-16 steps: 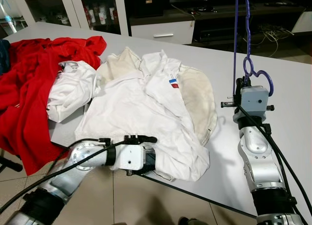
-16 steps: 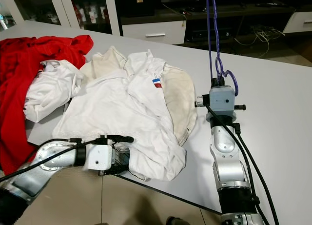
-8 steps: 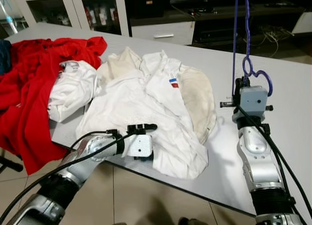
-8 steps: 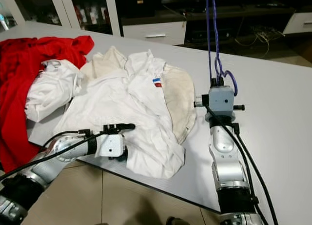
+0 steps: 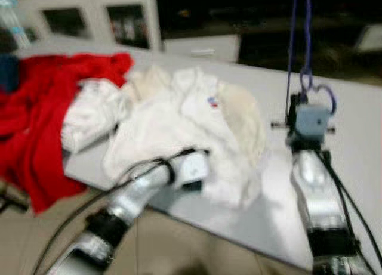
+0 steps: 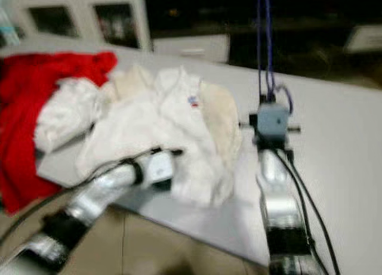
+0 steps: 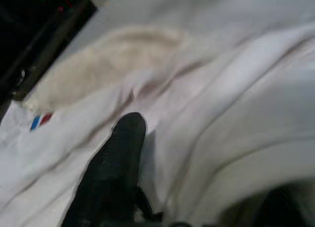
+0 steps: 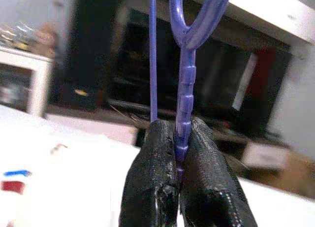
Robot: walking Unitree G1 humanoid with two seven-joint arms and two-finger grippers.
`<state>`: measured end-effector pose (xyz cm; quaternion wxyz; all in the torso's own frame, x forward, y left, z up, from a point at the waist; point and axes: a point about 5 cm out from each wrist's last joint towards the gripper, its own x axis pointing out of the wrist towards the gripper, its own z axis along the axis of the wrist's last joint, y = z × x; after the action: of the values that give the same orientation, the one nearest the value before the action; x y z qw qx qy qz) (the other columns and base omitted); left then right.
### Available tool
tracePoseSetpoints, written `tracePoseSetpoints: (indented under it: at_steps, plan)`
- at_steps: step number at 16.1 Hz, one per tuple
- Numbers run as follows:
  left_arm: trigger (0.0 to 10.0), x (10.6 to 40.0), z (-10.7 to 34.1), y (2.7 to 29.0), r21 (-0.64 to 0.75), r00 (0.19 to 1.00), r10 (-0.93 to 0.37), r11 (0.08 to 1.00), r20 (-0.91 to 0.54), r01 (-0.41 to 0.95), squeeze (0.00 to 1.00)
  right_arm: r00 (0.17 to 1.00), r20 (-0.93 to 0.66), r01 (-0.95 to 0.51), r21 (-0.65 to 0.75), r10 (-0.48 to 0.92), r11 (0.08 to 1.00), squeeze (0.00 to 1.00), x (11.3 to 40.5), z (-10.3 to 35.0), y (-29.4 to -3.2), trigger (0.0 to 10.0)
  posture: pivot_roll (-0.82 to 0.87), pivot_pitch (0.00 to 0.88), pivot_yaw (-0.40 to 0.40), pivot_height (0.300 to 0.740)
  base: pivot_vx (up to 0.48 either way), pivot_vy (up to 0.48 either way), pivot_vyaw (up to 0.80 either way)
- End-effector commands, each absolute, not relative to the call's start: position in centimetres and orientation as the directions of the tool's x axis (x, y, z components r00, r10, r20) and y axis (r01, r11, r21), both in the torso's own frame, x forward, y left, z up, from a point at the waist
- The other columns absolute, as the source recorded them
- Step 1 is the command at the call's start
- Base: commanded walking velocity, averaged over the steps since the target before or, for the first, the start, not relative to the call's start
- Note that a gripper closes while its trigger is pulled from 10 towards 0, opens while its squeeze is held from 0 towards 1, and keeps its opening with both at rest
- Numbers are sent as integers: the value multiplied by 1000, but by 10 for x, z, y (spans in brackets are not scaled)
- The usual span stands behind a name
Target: Hang hanger
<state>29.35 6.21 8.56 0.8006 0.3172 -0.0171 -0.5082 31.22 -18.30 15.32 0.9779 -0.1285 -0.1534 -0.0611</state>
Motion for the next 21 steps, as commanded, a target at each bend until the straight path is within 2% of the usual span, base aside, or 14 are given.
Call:
tracePoseSetpoints:
  at_steps: [1, 3, 4, 5, 6, 8, 14, 21]
  plan:
    - [0, 295, 89, 58, 541, 480, -832, 277, -278, 794, 180, 944, 317, 164, -223, -87, 961, 0, 313, 154, -184, 10000, 137, 0, 28, 740, 337, 0, 0]
    - [0, 297, 88, 48, 556, 494, -831, 292, -255, 778, 184, 944, 316, 168, -224, -92, 960, 0, 312, 154, -185, 10000, 130, 0, 33, 740, 167, 0, 0]
    - [2510, 299, 87, 49, 572, 517, -816, 301, -260, 763, 188, 944, 315, 172, -224, -95, 959, 0, 310, 153, -186, 10000, 127, 0, 34, 740, 0, 0, 0]
    - [7216, 300, 87, 53, 590, 528, -806, 295, -268, 751, 192, 944, 314, 173, -224, -97, 959, 0, 310, 152, -186, 10000, 128, 0, 34, 740, 0, 0, 0]
    - [10000, 301, 86, 56, 606, 540, -796, 293, -274, 740, 196, 945, 312, 174, -224, -98, 959, 0, 309, 151, -186, 10000, 129, 0, 35, 740, 0, 0, 0]
    - [10000, 304, 89, 63, 611, 568, -784, 328, -249, 720, 212, 946, 309, 173, -223, -99, 959, 0, 309, 150, -186, 10000, 135, 2, 35, 740, 0, 0, 0]
    - [10000, 310, 94, 72, 564, 652, -740, 472, -164, 678, 173, 949, 304, 159, -217, -89, 963, 0, 311, 149, -181, 10000, 152, 1, 33, 740, 0, 0, 0]
    - [10000, 315, 102, 74, 563, 690, -715, 525, -114, 638, 145, 951, 296, 158, -221, -88, 962, 0, 310, 148, -183, 10000, 148, 6, 29, 740, 0, 0, 0]
